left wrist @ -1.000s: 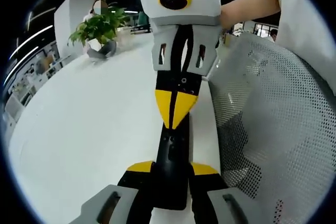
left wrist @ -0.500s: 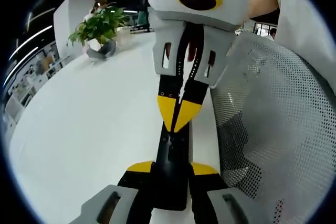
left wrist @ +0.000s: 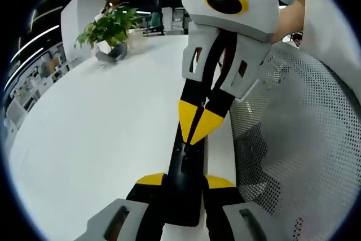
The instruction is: Press the specified remote control buttons in sequence, fully releasing each button before pressing the next.
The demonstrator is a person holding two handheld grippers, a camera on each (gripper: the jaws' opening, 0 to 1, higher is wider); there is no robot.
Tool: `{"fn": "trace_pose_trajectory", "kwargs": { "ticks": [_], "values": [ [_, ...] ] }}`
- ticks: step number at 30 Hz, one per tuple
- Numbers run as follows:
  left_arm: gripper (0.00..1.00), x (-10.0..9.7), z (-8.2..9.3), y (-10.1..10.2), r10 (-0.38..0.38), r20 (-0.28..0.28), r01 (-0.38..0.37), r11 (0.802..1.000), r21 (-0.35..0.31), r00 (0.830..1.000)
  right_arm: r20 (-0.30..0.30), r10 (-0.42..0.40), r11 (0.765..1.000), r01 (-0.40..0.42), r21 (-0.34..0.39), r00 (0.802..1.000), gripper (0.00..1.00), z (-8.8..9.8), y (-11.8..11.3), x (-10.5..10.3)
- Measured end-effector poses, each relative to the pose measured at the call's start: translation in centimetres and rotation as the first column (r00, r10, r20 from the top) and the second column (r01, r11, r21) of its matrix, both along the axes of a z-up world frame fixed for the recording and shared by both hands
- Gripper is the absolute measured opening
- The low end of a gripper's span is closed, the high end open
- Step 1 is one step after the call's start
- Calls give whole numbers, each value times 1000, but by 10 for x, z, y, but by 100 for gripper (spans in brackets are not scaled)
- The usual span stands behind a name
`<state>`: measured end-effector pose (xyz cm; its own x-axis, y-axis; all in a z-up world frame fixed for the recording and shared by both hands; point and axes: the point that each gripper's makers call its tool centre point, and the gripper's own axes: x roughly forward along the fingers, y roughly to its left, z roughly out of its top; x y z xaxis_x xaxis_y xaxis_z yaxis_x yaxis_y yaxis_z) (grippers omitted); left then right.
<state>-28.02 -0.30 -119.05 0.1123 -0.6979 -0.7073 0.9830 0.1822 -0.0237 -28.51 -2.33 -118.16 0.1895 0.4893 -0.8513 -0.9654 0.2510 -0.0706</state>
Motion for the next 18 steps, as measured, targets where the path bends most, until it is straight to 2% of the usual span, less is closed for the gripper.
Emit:
{"fn": "trace_pose_trajectory", "kwargs": {
  "ticks": [2,5,10,18],
  "values": [
    [25,0,0,0,3,0,-3,1000,-1,1000,-36,14,1000,-13,16,999,0,0,4,-6],
    [25,0,1,0,6,-1,-6,1000,-6,1000,11,31,1000,-30,-7,999,0,-1,6,-7],
    [25,0,2,-1,7,0,-7,1000,-15,1000,-8,6,1000,-6,14,1000,0,0,4,-6],
    [25,-1,3,-1,3,-2,-3,1000,-29,1000,-10,39,999,-39,-2,999,0,-1,5,-8]
  ]
}}
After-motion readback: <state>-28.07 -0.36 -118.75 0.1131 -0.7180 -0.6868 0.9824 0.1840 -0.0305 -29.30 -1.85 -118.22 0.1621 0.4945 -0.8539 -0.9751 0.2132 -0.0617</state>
